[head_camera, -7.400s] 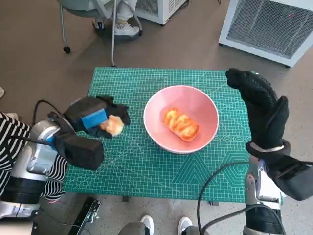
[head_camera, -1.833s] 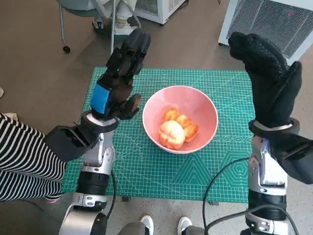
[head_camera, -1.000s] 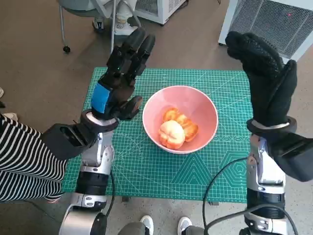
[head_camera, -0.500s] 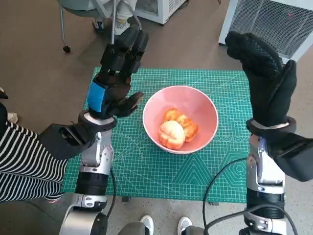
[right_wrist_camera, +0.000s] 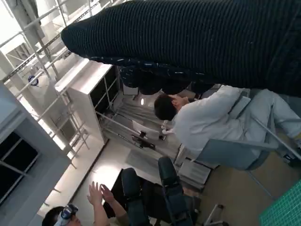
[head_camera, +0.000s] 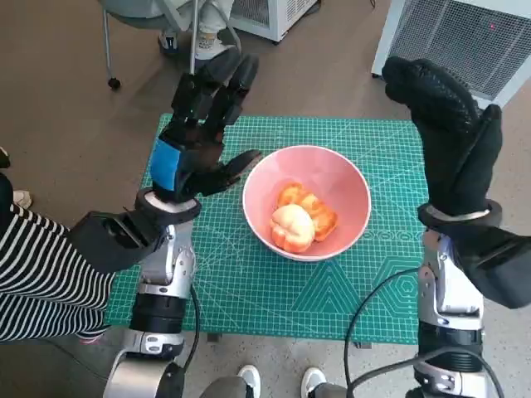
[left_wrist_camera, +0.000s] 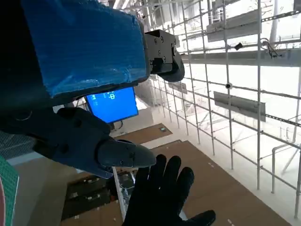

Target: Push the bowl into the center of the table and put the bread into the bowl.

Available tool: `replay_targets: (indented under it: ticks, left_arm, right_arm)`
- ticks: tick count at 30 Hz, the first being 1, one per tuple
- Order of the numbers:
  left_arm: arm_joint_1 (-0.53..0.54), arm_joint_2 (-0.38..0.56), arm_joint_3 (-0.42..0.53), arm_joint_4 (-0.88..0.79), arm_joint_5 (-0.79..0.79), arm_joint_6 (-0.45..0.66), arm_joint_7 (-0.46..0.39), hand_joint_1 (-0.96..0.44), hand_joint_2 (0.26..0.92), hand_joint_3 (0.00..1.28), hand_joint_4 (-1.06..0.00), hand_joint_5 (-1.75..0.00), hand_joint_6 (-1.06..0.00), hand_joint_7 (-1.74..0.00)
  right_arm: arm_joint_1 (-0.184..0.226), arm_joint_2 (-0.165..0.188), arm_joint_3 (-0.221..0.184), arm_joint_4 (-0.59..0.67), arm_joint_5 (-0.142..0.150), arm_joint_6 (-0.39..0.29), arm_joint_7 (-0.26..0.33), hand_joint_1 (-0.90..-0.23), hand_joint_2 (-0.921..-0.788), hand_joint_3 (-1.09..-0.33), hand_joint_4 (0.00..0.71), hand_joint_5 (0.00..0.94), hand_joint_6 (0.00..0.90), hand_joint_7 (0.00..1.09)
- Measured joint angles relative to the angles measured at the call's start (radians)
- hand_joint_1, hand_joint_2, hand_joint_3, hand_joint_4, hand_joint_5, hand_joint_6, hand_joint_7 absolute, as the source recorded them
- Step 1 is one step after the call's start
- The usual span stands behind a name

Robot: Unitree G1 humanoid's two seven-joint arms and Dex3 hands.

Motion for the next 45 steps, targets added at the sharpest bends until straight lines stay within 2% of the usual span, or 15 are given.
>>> replay_targets:
  ticks: [45]
  left_arm:
    - [0.000,0.003,-0.020,-0.036,0.015,0.062,0.029,-0.12,0.890,0.22,-0.23,-0.04,0.00,-0.69]
  right_arm:
    - [0.000,-0.001,-0.007,0.001,0.001,0.010,0.000,-0.693,-0.921,-0.722,0.206,0.000,0.145,0.39]
